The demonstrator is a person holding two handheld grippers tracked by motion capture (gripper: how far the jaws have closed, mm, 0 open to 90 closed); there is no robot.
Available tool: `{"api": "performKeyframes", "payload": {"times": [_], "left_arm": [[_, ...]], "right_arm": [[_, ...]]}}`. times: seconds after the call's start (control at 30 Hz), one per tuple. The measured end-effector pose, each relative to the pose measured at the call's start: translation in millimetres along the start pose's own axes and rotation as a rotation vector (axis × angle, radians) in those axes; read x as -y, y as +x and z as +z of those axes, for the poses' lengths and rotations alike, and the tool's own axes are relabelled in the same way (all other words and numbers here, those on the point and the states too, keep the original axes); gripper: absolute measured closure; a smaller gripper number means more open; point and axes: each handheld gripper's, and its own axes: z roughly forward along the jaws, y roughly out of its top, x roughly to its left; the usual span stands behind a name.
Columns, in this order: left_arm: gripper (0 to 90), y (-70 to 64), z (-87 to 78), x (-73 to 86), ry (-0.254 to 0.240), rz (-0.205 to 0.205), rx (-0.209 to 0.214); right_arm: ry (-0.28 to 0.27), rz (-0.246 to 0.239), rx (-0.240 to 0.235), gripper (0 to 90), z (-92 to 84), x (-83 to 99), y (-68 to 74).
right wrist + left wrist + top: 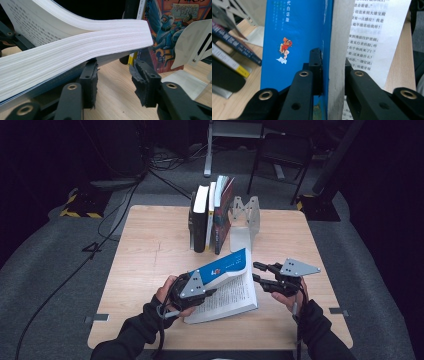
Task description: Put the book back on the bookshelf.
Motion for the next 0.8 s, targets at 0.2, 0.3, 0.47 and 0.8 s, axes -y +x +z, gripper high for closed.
{"api": "performKeyframes", "payload": {"times": [0.2,0.3,0.47,0.8], "left_arm": [[79.5,0.2,2.6,1.5,-0.032,-0.005,0.001],[78.5,-2.4,-2.0,8.7,-0.065,-0.021,-0.009],[75.8,-4.6,-9.7,18.1,-0.095,-0.046,-0.014],[68.2,-15.2,-22.5,34.1,-0.092,-0.077,-0.082]], "right_arm": [[-0.002,0.004,0.016,56.6,-5.3,-0.2,-1.3],[-0.012,0.003,0.011,56.6,-5.5,-1.7,2.0],[-0.019,-0.020,-0.009,56.5,-5.3,-6.7,9.9],[-0.058,-0.060,-0.019,51.7,5.2,-25.0,30.4]]}}
